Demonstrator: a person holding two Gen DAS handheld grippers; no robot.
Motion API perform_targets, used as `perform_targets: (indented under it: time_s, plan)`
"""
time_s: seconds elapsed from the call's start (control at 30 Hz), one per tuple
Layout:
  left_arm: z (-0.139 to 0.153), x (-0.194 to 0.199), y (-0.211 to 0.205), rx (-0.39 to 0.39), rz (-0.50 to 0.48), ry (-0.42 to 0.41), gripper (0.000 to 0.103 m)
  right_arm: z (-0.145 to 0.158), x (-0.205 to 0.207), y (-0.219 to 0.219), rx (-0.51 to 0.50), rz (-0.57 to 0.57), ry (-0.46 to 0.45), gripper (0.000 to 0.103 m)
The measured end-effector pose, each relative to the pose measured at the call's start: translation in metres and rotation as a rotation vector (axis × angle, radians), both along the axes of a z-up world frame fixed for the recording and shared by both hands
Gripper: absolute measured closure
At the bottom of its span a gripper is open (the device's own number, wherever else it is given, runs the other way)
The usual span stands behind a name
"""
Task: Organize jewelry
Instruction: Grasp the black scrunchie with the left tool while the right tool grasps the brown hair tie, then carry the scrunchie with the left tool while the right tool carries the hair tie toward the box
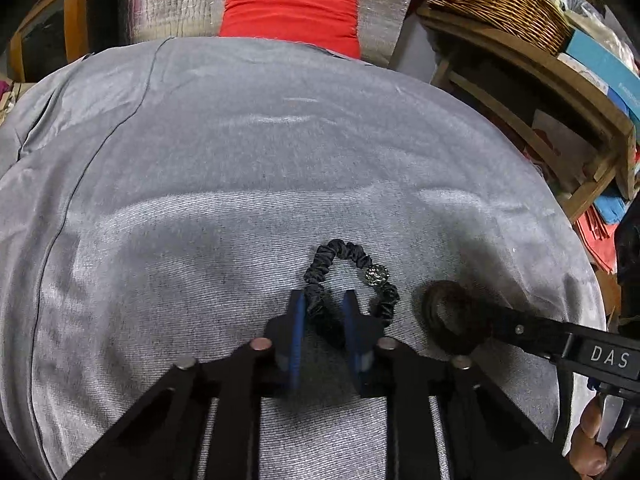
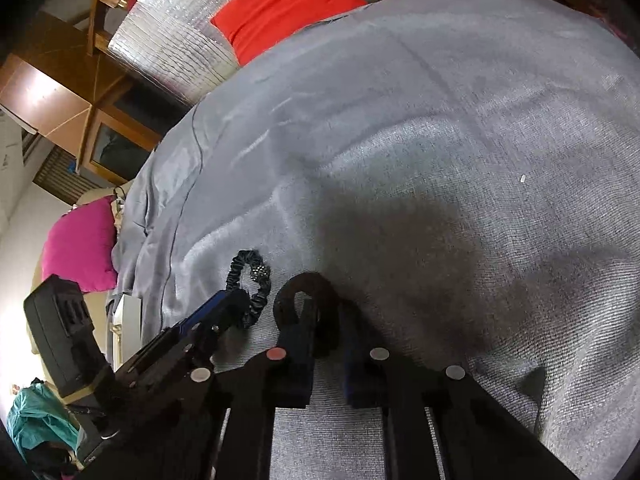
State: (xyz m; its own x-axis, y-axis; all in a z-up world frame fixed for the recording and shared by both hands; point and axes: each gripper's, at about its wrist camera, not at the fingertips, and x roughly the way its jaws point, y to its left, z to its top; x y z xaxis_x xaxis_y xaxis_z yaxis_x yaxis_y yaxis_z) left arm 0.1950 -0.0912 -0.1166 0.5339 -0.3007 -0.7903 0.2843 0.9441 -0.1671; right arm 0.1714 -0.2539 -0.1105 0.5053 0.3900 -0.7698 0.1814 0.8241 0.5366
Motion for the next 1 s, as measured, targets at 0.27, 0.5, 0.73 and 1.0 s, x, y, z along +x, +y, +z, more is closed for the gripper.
perform_targets:
  time_s: [0.27,0.5,0.73,1.0]
  plan:
    - [0.015,-0.015,-0.005,0.048,0.007,-0.069,0.095,0.009,-0.005,-0.003,-0.033,0.000,-0.036,0.092]
    - [0.025,-0.033,-0.001,0.102,-0.004,-0.120,0.095,0.019,-0.009,-0.004,-0.029,0.002,-0.059,0.092]
    - [0.024,-0.044,0.003,0.157,0.002,-0.130,0.095,0.012,-0.009,0.001,-0.035,0.012,-0.018,0.092]
    - [0.027,-0.045,0.016,0.170,0.025,-0.139,0.095,0.003,-0.004,0.005,-0.033,0.006,0.020,0.092]
